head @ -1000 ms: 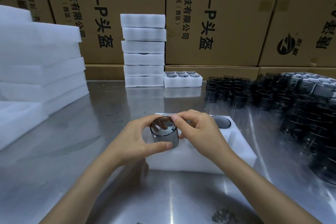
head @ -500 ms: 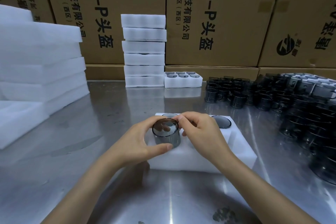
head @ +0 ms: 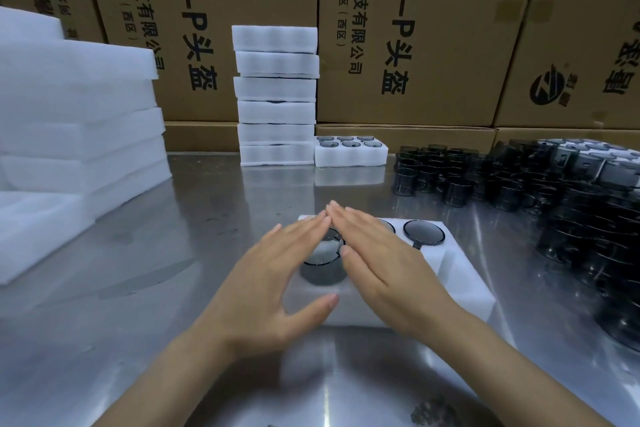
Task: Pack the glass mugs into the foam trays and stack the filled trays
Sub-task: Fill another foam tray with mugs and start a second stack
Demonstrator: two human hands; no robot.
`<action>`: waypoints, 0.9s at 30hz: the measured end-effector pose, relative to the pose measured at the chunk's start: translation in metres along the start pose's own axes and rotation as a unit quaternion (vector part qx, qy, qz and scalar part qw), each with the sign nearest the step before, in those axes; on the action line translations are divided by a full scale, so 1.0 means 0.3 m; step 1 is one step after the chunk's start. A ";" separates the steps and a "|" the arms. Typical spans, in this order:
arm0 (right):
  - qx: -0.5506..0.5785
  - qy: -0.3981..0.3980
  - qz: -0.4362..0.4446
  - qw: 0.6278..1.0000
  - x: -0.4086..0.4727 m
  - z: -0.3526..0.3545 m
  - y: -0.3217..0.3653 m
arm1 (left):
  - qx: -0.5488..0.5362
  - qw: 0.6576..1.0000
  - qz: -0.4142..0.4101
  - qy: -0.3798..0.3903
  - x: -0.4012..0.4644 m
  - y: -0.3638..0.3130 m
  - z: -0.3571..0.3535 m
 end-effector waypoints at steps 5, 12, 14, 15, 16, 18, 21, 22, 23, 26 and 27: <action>-0.047 0.014 -0.019 0.999 -0.008 -0.006 -0.007 | 0.047 0.998 -0.003 0.045 -0.007 0.000 -0.028; 0.035 0.051 -0.109 0.992 -0.002 -0.010 -0.042 | 0.033 0.999 0.024 -0.029 0.015 -0.019 -0.018; 0.100 0.053 -0.135 0.984 0.003 -0.004 -0.057 | 0.016 0.998 0.040 -0.054 0.020 -0.016 -0.012; 0.139 0.051 -0.144 0.978 0.005 0.000 -0.062 | 0.015 0.997 0.043 -0.056 0.021 -0.015 -0.012; 0.180 0.047 -0.153 0.971 0.009 0.006 -0.068 | 0.017 0.997 0.041 -0.056 0.022 -0.014 -0.013; 0.254 0.036 -0.175 0.950 0.018 0.019 -0.080 | 0.021 0.998 0.041 -0.053 0.023 -0.013 -0.014; 0.331 0.015 -0.203 0.921 0.025 0.030 -0.105 | 0.026 0.997 0.049 -0.051 0.019 -0.010 -0.012; 0.344 0.008 -0.207 0.916 0.025 0.034 -0.109 | 0.027 0.997 0.052 -0.051 0.019 -0.010 -0.013; 0.351 0.003 -0.206 0.914 0.025 0.038 -0.111 | 0.028 0.997 0.055 -0.050 0.018 -0.009 -0.014; 0.350 0.001 -0.185 0.918 0.016 0.041 -0.094 | 0.033 0.996 0.060 -0.051 0.018 -0.009 -0.015; 0.341 0.002 -0.177 0.923 0.012 0.041 -0.084 | 0.035 0.996 0.062 -0.050 0.017 -0.009 -0.015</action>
Point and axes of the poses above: each hand's wrist, its own x-axis towards the middle knuckle, its own z-axis out of the back of the hand, y = z × x, the point moved 6 cm from there along x, towards the middle knuckle, and after that the axes turned 15 degrees about -z, right-handed, at the moved point
